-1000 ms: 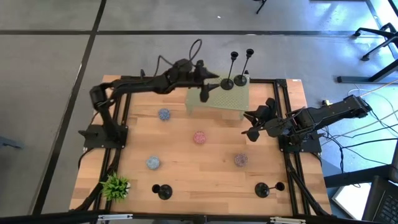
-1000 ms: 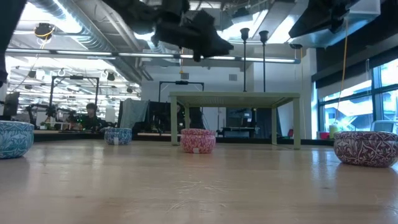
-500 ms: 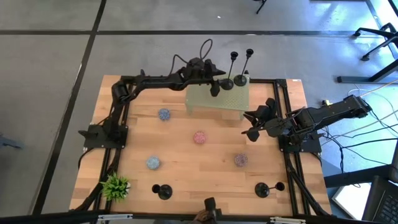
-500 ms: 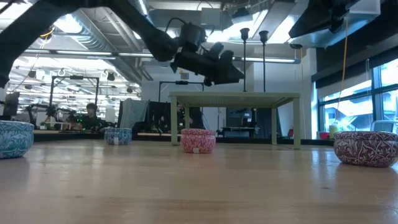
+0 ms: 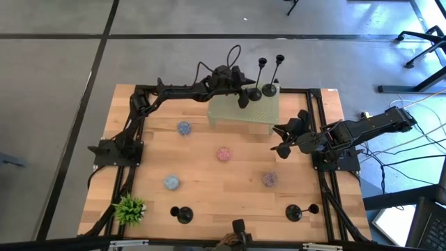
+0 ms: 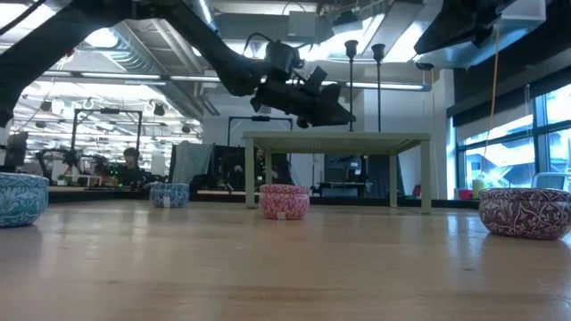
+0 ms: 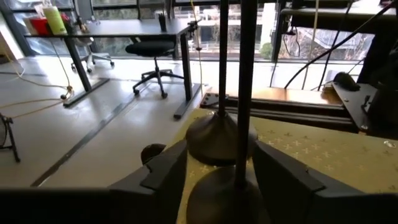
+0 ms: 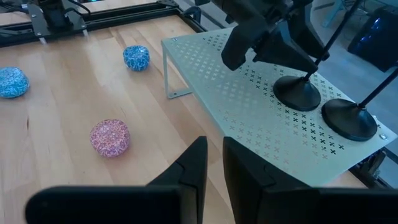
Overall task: Pick & Place candle stick holders
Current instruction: Put the middle black candle holder on the shelf
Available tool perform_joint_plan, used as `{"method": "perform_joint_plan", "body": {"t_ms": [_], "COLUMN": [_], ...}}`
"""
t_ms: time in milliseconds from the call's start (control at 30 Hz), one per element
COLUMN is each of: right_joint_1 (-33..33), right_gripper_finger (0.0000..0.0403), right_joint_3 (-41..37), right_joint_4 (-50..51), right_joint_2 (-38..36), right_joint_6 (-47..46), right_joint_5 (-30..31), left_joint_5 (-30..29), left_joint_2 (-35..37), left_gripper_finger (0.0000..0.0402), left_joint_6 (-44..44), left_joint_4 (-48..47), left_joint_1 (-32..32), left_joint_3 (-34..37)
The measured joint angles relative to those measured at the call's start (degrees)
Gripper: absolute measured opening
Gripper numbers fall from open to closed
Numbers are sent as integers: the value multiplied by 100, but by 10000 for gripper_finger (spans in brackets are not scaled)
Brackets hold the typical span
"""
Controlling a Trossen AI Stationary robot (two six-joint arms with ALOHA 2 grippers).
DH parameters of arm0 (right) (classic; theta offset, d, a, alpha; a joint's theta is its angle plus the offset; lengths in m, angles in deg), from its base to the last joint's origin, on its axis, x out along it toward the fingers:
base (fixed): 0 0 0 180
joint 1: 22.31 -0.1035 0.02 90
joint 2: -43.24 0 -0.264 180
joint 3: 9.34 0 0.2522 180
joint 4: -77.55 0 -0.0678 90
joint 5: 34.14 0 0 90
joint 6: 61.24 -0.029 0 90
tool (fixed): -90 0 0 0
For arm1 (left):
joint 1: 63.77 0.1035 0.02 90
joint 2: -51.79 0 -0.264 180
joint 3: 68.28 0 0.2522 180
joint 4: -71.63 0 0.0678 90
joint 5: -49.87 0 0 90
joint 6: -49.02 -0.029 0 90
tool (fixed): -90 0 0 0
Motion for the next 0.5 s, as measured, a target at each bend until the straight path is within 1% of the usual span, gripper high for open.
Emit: {"method": "perform_joint_plan", "body": {"t_ms": [67, 200, 333, 500], "right_joint_1": [0, 0, 2, 2], "right_gripper_finger": [55, 55, 55, 55], "right_joint_3": [1, 0, 0, 2], "right_joint_4": [-2, -39, -87, -87], "right_joint_2": [0, 0, 0, 0], "right_joint_6": [0, 1, 1, 1], "right_joint_5": [0, 2, 2, 2], "left_joint_5": [68, 504, 546, 487], "left_joint_2": [6, 9, 9, 9], "left_gripper_finger": [140, 77, 17, 14], "left_joint_6": [0, 42, 61, 65], "left_joint_4": [108, 205, 241, 337], "left_joint_1": [2, 1, -7, 45], "left_joint_3": [-1, -1, -1, 0]}}
